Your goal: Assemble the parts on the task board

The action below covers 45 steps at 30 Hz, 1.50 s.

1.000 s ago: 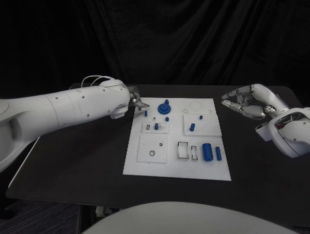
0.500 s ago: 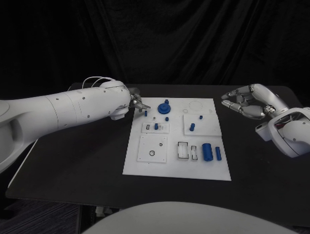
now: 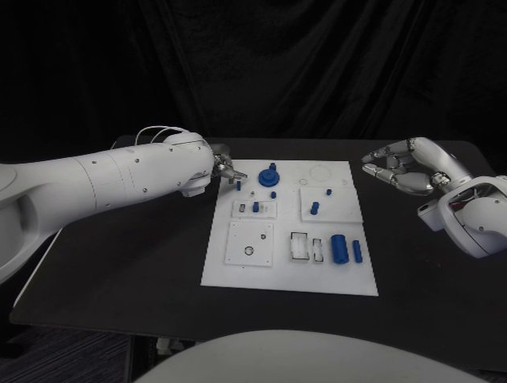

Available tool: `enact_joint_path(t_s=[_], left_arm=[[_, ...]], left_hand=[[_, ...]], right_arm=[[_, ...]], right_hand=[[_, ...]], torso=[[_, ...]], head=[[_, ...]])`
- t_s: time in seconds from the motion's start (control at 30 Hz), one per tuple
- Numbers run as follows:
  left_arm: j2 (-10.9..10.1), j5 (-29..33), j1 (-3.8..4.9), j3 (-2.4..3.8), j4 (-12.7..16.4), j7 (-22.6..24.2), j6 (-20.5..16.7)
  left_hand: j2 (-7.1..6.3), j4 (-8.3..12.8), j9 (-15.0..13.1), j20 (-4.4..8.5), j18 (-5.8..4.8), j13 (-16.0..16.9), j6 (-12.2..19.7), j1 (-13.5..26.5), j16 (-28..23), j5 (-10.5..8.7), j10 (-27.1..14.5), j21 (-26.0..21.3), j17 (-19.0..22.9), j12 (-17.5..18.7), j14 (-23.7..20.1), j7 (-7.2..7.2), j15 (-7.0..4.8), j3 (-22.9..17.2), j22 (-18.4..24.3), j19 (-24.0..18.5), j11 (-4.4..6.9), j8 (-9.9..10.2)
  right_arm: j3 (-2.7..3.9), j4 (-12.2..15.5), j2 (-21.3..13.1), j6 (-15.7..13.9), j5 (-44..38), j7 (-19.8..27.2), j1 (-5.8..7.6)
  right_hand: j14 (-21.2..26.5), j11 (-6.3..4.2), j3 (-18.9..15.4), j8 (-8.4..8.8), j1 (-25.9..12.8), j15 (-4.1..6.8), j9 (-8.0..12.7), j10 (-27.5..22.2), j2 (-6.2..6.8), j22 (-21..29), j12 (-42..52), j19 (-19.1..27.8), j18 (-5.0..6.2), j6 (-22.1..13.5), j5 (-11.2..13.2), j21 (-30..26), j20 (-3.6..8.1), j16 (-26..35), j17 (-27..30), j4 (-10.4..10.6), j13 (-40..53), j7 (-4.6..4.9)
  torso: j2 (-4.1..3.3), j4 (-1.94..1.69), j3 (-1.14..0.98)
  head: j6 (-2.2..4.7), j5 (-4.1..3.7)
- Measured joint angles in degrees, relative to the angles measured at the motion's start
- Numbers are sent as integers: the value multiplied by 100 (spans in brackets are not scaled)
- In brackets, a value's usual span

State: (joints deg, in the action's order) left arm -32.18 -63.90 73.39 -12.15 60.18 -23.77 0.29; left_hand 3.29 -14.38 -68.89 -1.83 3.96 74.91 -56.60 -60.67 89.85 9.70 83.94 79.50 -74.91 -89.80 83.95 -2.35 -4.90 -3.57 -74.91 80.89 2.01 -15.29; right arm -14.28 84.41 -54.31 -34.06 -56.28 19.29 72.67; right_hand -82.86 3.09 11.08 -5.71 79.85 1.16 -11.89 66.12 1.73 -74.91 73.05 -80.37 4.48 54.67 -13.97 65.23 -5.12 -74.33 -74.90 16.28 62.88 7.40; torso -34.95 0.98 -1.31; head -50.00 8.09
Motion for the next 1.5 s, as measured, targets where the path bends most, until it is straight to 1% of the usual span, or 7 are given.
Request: enact_joint_path(t_s=[0.77, 0.93, 1.07, 1.17, 1.2, 1.4, 1.5], left_arm=[[72, 129, -85, 0, -77, -3, 56], [74, 136, -103, 0, -99, -2, 68], [74, 138, -105, 0, -105, 3, 70], [74, 139, -110, 0, -107, 9, 70], [74, 140, -111, 0, -107, 11, 70], [72, 142, -112, 0, -107, 28, 73], [68, 142, -114, 0, -104, 45, 77]], left_hand=[[71, 80, 1, -21, 0, 0, 0, -181, 0, 170, 0, -33, 0, 0, 0, 0, 0, -17, 1, -20, 0, 87], [67, 136, 1, -1, 0, 0, 0, -266, 0, 432, 0, -62, 0, 0, 0, 0, -1, -41, 1, -41, 0, 154], [106, 192, 1, -21, 0, 0, 18, -366, 0, 624, 0, -84, 0, 0, 0, 19, 0, -97, 1, -61, 0, 217], [113, 209, 1, -21, 0, 0, 21, -373, 0, 713, 0, -84, 0, 0, 0, 21, 0, -114, 1, -61, 0, 223], [130, 237, 1, -21, 0, 0, 21, -390, 0, 794, 0, -84, 0, 0, 0, 21, 0, -146, 1, -61, 0, 256], [94, 286, 2, -21, 0, 0, 21, -470, 0, 1078, 0, -84, 0, 0, 0, 21, -1, -288, 1, -61, 0, 299], [44, 346, 0, -21, 0, 0, 21, -577, 0, 1326, 0, -108, 0, 0, 0, 21, -1, -467, 1, -61, 0, 343]], right_arm=[[0, -2, 2, 10, -1, -10, 0], [0, -2, -1, 12, -1, -12, 0], [0, -1, -2, 13, -1, -14, 0], [0, -1, -2, 14, -1, -16, 0], [0, -1, -2, 14, -1, -17, 0], [0, -1, -2, 20, -1, -23, 0], [0, -1, -1, 22, -1, -26, 0]], right_hand=[[0, 0, 0, 0, 0, 0, 5, 0, 0, 1, 0, 0, 0, 0, 2, -33, 0, 0, 0, 0, 1, 0], [0, 0, 0, 0, 0, 0, 5, 0, 0, 1, 0, 0, 0, 0, 2, -33, 0, 0, 0, 0, 1, 0], [0, 0, 0, 0, 0, 0, 5, 0, 0, 1, 0, 0, 0, 0, 2, -33, 0, 0, 0, 0, -10, 0], [0, 0, 0, 0, 0, 0, 5, 0, 0, 1, 0, 0, 0, 0, 2, -33, 0, 0, 0, 0, -10, 0], [0, 0, 0, 0, 0, 0, 5, 0, 0, 1, 0, 0, 1, 0, 2, -33, 0, 0, 0, 0, -10, 0], [0, 0, 41, 28, 0, 0, 4, 0, 0, 1, 0, 0, 0, 0, -109, -33, 0, 0, 0, -9, -24, 0], [0, 0, 41, 28, 0, 0, 10, 0, 0, 1, 0, 0, 0, 0, -137, -33, 0, 0, 0, -9, -32, 0]], torso=[[-9, -1, 3], [-10, 0, 3], [-9, 0, 3], [-8, 0, 3], [-7, 0, 2], [-6, 2, 2], [-6, 1, 2]], head=[[0, -18], [0, -24], [0, -27], [0, -22], [0, -20], [0, -15], [0, -14]])
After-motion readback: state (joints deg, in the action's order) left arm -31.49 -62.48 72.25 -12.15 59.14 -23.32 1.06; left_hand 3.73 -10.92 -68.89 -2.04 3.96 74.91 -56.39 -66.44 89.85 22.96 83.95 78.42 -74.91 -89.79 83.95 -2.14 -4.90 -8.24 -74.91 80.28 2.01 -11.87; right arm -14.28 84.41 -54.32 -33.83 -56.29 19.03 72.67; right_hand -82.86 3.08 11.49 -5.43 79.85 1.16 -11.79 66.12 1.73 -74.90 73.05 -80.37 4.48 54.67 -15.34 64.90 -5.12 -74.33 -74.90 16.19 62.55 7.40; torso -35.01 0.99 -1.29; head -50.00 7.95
